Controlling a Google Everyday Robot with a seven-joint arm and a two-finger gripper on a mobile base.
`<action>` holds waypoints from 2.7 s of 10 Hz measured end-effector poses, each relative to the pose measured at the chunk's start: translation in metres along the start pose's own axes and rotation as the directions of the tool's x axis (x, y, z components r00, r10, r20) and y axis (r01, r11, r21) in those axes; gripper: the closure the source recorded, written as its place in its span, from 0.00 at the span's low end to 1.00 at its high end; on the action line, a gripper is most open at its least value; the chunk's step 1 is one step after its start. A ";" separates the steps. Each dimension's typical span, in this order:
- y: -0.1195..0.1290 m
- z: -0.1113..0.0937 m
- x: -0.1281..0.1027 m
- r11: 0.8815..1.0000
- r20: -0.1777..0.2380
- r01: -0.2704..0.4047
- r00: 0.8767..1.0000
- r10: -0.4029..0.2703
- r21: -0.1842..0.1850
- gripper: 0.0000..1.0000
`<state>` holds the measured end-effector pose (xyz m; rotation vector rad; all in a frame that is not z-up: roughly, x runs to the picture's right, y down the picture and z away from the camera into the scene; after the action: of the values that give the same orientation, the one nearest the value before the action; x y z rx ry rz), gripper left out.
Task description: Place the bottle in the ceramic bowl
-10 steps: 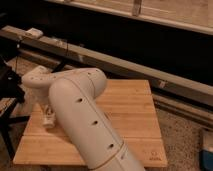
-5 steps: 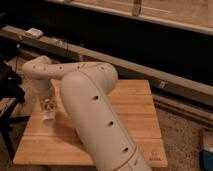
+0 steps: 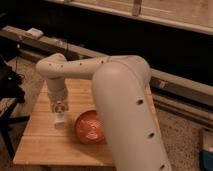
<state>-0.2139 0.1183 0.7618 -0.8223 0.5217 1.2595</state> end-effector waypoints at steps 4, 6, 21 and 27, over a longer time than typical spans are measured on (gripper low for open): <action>-0.072 0.011 0.040 0.988 0.042 -0.153 0.987 0.154 -0.028 1.00; -0.107 0.015 0.055 0.969 0.118 -0.243 0.962 0.246 -0.035 0.96; -0.124 0.026 0.020 0.962 0.283 -0.272 0.924 0.259 0.006 0.33; -0.125 0.026 0.020 0.962 0.284 -0.273 0.923 0.260 0.005 0.33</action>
<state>-0.0906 0.1395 0.7943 -0.5319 0.4390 1.5819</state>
